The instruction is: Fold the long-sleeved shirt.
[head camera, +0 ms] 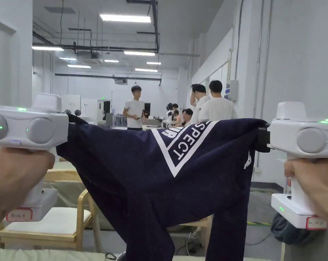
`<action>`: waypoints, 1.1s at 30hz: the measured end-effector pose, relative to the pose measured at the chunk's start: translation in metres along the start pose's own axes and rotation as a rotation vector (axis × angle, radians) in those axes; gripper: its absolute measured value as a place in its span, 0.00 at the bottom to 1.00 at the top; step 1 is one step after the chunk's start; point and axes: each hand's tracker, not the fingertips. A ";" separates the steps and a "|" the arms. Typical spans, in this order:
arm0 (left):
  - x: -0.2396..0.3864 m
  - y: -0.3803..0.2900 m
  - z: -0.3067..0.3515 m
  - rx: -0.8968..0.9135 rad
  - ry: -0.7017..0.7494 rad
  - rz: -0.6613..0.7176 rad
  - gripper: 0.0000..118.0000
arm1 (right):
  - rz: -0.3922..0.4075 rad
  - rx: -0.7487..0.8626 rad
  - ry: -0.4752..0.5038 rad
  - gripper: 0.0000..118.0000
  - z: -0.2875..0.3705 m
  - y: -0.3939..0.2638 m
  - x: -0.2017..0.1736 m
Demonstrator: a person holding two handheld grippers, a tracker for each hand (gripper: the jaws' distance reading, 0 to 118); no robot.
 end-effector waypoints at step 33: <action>-0.057 -0.482 0.293 -0.733 -0.176 -0.012 0.06 | 0.119 -0.754 0.273 0.03 0.325 -0.512 0.015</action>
